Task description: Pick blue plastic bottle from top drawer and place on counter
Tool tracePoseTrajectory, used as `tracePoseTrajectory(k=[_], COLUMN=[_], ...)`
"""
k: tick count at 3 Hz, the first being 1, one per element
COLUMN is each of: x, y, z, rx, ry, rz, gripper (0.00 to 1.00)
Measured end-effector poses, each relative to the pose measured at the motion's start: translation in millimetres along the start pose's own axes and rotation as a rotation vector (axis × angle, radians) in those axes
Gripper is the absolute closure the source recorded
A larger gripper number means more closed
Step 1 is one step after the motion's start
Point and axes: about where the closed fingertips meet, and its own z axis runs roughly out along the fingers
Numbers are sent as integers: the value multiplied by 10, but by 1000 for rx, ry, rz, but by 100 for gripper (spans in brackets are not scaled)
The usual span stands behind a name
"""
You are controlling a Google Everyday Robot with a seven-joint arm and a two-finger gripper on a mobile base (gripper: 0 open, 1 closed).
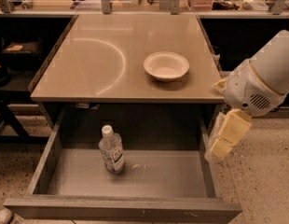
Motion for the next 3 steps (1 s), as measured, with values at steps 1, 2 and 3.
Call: tracePoseTrajectory(k=[1, 2, 3], x=[-113, -119, -202], y=[63, 71, 96], z=[13, 21, 212], rx=[-26, -28, -8], ry=[-41, -44, -88], rz=[5, 1, 18], gripper=[0, 0, 0])
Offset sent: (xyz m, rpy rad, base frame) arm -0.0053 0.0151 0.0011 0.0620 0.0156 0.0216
